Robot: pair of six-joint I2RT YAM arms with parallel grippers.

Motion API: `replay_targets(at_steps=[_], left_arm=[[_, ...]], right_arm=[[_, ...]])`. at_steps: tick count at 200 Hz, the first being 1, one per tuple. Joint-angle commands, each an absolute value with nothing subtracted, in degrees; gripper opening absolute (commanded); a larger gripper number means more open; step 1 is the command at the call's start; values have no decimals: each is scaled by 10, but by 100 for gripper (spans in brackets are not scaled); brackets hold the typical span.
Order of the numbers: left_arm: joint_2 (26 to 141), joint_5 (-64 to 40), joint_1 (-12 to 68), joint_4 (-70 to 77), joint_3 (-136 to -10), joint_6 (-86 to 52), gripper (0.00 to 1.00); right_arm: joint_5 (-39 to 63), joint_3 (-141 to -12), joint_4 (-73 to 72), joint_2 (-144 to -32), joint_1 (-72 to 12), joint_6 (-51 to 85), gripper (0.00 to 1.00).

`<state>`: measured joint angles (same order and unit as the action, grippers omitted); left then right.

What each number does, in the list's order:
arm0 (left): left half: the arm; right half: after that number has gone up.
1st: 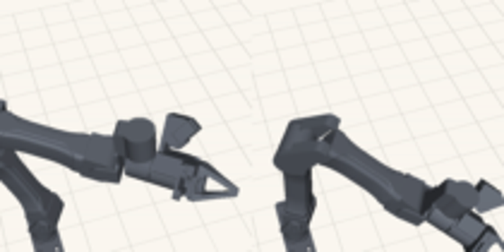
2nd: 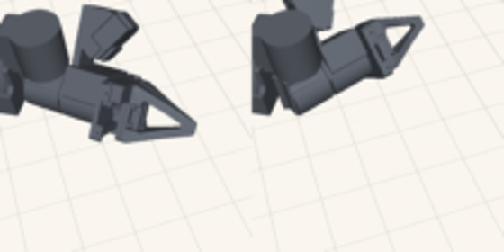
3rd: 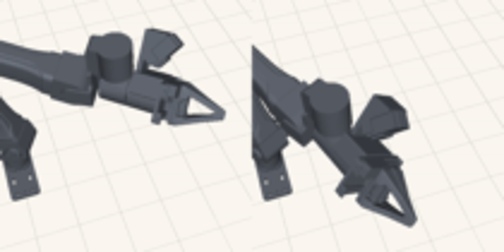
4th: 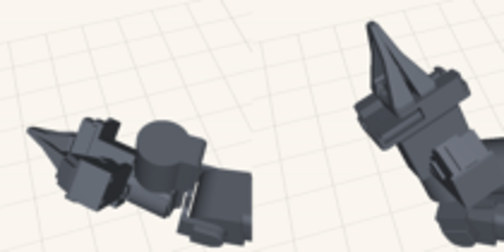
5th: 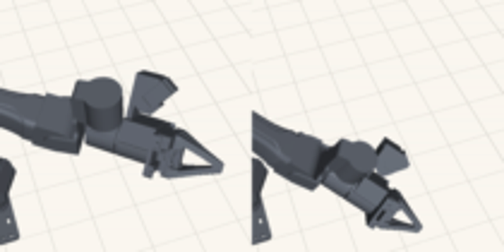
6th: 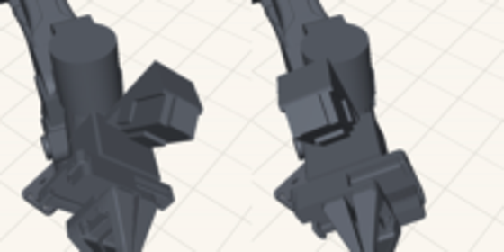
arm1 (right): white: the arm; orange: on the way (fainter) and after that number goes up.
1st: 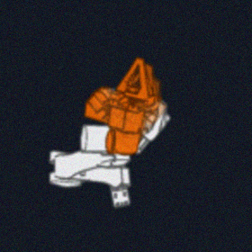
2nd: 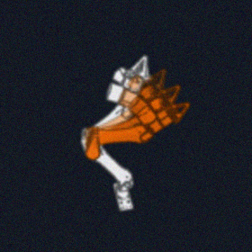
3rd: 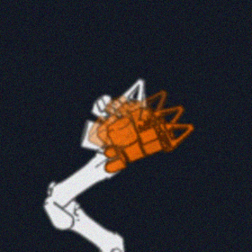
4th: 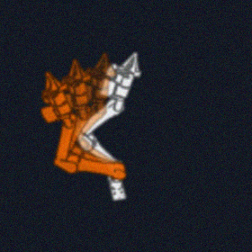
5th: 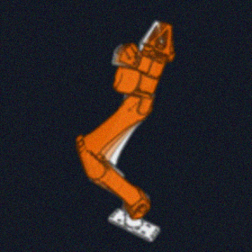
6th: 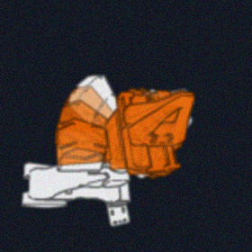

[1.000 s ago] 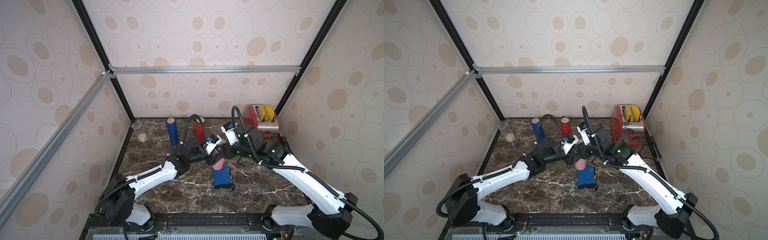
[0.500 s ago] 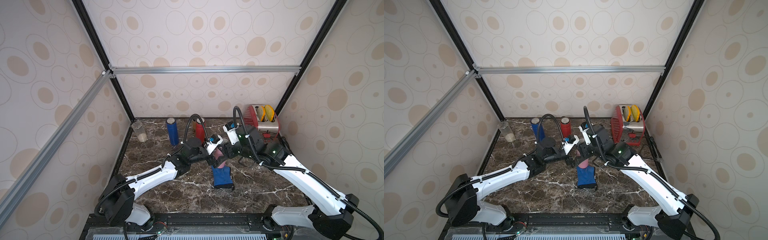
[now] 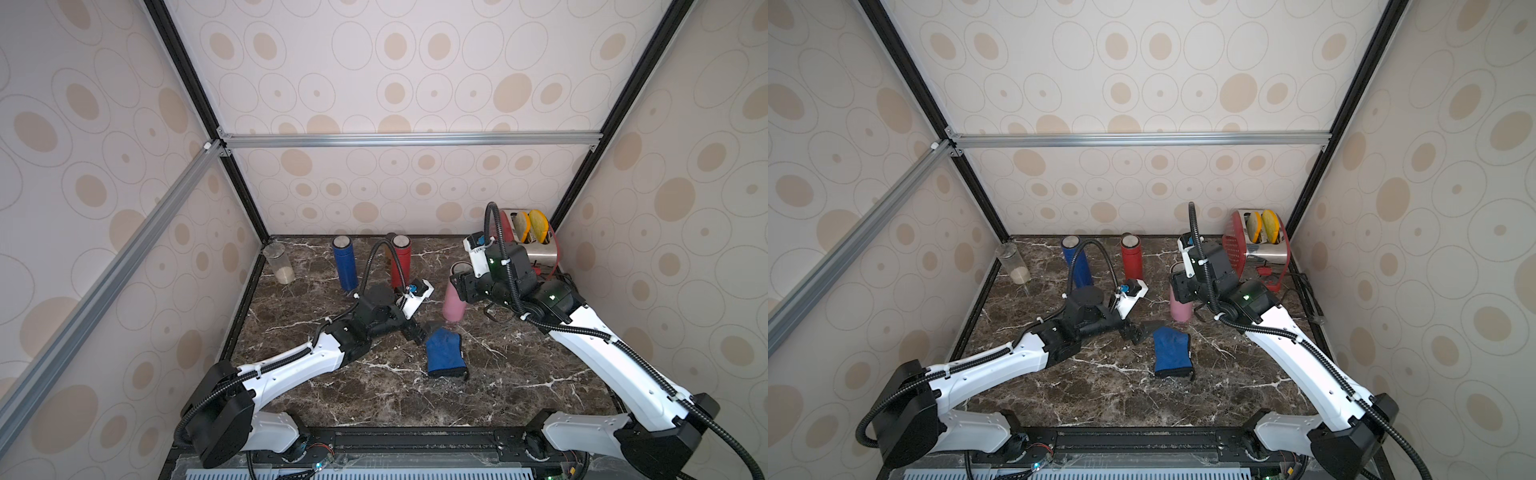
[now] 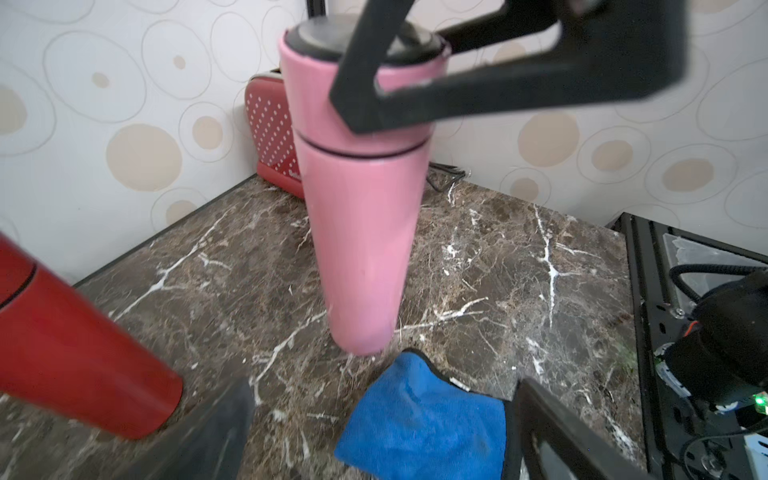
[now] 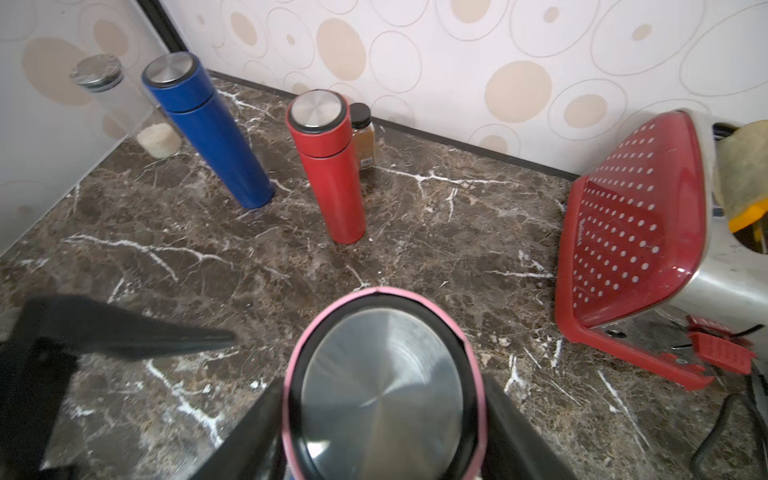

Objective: Wipe the surface of the thermos
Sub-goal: Place the thermos at the center of the board.

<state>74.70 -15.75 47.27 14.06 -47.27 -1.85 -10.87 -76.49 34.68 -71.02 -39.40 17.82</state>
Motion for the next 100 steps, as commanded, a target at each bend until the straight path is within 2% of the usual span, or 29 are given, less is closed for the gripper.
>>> replay_targets(at_steps=[1, 47, 100], left_arm=[[706, -102, 476, 131, -442, -37, 99], [598, 25, 477, 65, -377, -76, 99], [442, 150, 476, -59, -337, -116, 99]], right_arm=[[-110, -743, 239, -713, -372, 156, 0], [-100, -714, 128, -764, -317, 148, 0], [-57, -740, 59, -865, -273, 146, 0]])
